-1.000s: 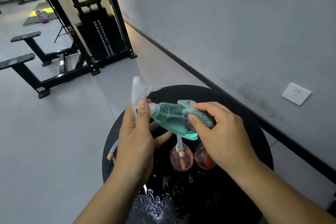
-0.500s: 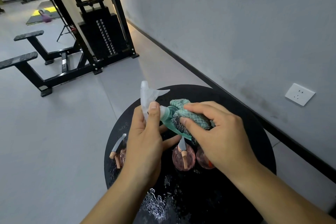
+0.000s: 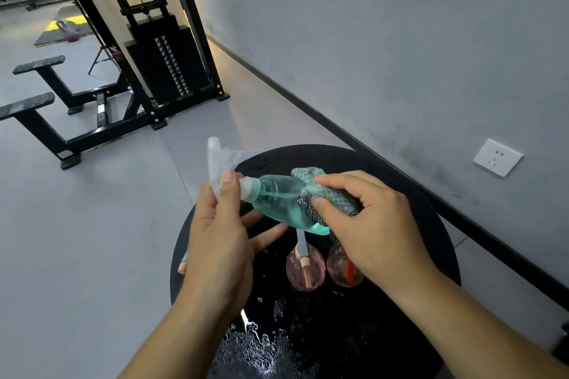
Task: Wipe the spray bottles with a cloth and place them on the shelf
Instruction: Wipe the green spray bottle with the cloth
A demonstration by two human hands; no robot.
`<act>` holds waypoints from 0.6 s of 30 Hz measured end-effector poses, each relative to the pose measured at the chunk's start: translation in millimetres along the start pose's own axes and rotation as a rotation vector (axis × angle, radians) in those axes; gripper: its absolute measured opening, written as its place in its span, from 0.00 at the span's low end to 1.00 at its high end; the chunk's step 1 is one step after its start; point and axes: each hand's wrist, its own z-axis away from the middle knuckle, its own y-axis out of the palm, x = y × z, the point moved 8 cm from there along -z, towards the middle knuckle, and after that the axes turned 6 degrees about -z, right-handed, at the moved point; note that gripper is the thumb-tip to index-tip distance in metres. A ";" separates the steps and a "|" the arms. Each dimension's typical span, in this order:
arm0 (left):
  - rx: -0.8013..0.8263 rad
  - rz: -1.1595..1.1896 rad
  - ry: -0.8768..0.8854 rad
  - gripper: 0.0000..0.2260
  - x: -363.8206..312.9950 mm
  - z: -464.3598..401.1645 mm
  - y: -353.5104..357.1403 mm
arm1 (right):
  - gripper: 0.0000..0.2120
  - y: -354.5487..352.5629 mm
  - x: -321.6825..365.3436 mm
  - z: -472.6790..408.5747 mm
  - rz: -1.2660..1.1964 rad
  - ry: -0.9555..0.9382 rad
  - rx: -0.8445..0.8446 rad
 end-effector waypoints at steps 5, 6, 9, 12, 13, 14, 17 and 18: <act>0.026 0.021 -0.001 0.14 -1.3 -3.0 -2.0 | 0.12 -6.5 -7.3 -2.0 -0.046 0.059 -0.037; 0.052 0.014 0.001 0.14 -0.9 -2.0 0.9 | 0.13 -4.2 -4.1 -1.3 -0.059 0.049 -0.021; 0.099 -0.001 0.018 0.14 -0.4 0.0 4.5 | 0.14 3.6 3.5 0.4 -0.045 0.013 0.046; 0.105 0.026 0.043 0.13 -4.1 -2.5 -0.1 | 0.13 -3.1 -5.0 -3.2 -0.004 0.066 0.027; 0.111 0.032 0.051 0.13 -5.1 -3.3 -0.6 | 0.13 -6.2 -7.6 -4.4 -0.006 0.081 0.013; 0.119 0.033 0.055 0.13 -5.7 -3.2 0.4 | 0.12 -7.3 -8.2 -4.7 -0.014 0.083 0.008; 0.145 0.016 0.058 0.15 -4.1 0.5 7.1 | 0.14 1.7 1.3 -1.1 -0.073 0.044 0.065; 0.153 0.008 0.061 0.15 -3.4 1.8 8.9 | 0.14 5.0 5.1 0.2 -0.079 0.024 0.090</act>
